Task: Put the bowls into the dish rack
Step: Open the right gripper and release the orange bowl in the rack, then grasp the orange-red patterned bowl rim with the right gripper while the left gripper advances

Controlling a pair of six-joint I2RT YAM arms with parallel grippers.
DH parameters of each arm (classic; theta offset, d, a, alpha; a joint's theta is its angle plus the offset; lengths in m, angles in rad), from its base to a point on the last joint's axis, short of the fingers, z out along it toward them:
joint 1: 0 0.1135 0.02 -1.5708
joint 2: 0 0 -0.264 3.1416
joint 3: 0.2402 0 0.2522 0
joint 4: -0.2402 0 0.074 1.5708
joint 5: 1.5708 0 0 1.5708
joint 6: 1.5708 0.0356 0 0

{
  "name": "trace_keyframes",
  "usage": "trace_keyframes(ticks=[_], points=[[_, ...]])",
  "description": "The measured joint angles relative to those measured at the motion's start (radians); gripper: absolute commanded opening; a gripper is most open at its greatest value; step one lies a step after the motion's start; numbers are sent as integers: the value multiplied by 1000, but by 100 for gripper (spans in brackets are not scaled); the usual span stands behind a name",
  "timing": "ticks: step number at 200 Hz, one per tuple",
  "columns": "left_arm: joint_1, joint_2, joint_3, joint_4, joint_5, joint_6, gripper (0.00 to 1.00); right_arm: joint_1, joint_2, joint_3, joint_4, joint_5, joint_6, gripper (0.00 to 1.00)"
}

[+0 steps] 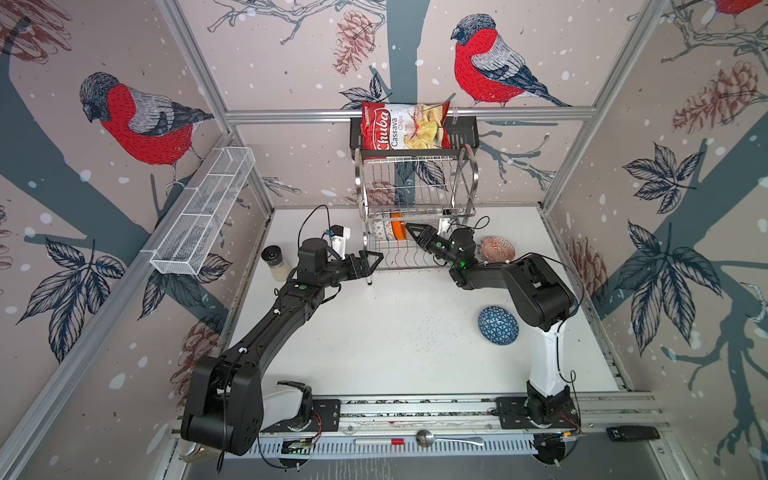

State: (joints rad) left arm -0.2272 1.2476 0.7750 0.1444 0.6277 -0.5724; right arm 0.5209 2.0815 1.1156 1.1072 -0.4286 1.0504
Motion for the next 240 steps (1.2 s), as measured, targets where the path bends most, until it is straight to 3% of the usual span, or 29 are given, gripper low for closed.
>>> trace_keyframes(ticks=[49,118,183,240], points=[[0,0,15,-17,4,3,98,-9,-68,-84,23,-3,3,62],[-37,-27,14,-24,-4,13,98,-10,-246,-233,0,14,-36,100],[-104,-67,-18,-29,-53,-5,98,-2,-469,-363,-183,49,-164,99],[-189,-90,-60,3,-109,-50,98,5,-696,-429,-466,169,-321,100]])
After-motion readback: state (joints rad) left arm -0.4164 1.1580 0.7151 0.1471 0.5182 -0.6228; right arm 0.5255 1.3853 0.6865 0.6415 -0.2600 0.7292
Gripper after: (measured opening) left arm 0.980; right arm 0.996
